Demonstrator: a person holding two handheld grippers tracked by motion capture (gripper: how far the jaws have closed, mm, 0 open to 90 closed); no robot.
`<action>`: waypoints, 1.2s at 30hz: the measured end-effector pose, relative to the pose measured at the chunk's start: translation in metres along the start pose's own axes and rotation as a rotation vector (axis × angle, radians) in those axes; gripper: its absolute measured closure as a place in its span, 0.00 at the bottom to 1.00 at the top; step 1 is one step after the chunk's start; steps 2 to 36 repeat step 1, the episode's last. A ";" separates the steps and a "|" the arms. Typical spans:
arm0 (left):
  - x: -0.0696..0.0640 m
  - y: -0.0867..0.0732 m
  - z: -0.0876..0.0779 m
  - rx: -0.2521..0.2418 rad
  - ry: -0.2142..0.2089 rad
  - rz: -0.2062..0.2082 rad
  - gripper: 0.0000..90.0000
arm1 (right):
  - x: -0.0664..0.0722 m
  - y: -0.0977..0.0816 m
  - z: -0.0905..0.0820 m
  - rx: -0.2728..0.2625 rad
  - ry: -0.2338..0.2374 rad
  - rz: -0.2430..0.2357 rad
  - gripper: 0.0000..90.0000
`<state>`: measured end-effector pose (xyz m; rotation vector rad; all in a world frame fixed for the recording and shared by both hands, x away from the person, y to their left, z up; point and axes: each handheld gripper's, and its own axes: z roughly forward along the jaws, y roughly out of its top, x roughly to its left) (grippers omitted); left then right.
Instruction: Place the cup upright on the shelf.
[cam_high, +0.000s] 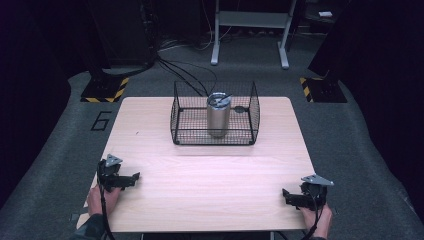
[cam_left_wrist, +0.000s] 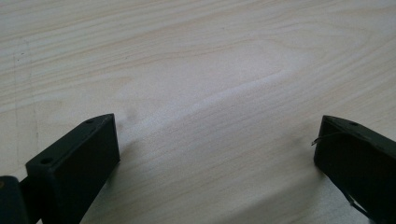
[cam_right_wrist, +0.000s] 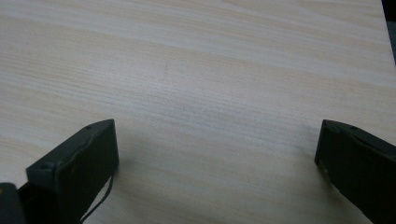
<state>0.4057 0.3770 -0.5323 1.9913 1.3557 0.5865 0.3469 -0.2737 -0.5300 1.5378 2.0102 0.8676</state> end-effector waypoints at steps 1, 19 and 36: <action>0.000 0.000 0.000 0.001 0.000 -0.001 0.00 | 0.001 0.000 0.001 0.001 -0.004 -0.018 0.00; 0.000 0.000 0.000 0.001 0.000 -0.001 0.00 | 0.001 0.000 0.001 0.001 -0.004 -0.018 0.00; 0.000 0.000 0.000 0.001 0.000 -0.001 0.00 | 0.001 0.000 0.001 0.001 -0.004 -0.018 0.00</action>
